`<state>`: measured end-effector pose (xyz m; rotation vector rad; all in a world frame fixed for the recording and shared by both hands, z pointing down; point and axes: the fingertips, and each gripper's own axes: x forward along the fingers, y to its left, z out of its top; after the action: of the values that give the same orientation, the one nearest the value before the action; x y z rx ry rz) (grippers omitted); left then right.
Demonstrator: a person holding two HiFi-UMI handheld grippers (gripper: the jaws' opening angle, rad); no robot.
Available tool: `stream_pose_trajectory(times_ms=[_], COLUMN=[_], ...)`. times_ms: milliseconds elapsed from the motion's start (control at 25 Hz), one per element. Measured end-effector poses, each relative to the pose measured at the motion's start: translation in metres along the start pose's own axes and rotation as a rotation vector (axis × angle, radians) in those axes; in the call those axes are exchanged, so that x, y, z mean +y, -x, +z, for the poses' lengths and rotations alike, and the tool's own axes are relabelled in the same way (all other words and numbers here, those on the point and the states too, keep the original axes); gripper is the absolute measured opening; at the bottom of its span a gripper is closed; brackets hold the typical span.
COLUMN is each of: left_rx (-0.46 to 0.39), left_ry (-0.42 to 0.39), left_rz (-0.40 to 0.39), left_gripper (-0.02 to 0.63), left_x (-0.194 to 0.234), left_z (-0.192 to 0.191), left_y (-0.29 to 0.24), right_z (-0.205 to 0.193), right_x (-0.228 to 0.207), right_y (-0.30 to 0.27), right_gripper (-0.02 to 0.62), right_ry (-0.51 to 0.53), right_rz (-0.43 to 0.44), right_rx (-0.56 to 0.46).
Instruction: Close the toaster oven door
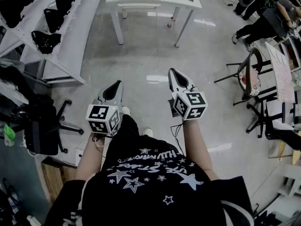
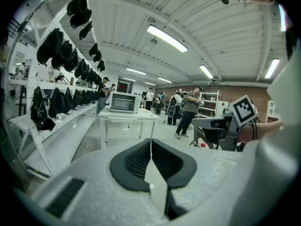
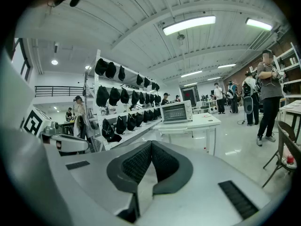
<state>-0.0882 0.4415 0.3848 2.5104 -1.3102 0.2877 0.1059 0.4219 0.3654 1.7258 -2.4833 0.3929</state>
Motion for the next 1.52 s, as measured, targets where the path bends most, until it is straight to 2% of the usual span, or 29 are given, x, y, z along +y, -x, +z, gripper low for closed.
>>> stream_pose_trajectory(times_ms=[320,680,920,1240,1520], left_rx=[-0.012,0.019,0.005,-0.049,-0.072], left_ry=[-0.012,0.03,0.051,0.076,0.058], left_rz=[0.006,0.015,0.027,-0.006,-0.047], left_gripper=[0.023,0.023,0.023,0.023,0.023], left_x=[-0.001,0.018,0.061,0.136,0.185], left_z=[0.002,-0.014,-0.005,0.039,0.069], left_y=[0.001,0.001,-0.011,-0.064,-0.094], right_z=[-0.006,-0.021,-0.008,0.046,0.065], right_x=[0.001,0.008,0.006,0.0,0.009], right_y=[0.004,-0.017,-0.055,-0.135,-0.193], right_gripper=[0.003,0.003,0.003,0.007,0.144], right_ry=[0.004,-0.027,-0.063,-0.043,-0.038], right_rz=[-0.01,-0.012,-0.057,-0.071,-0.083], right_rx=[-0.008,0.025,0.007,-0.068,-0.071])
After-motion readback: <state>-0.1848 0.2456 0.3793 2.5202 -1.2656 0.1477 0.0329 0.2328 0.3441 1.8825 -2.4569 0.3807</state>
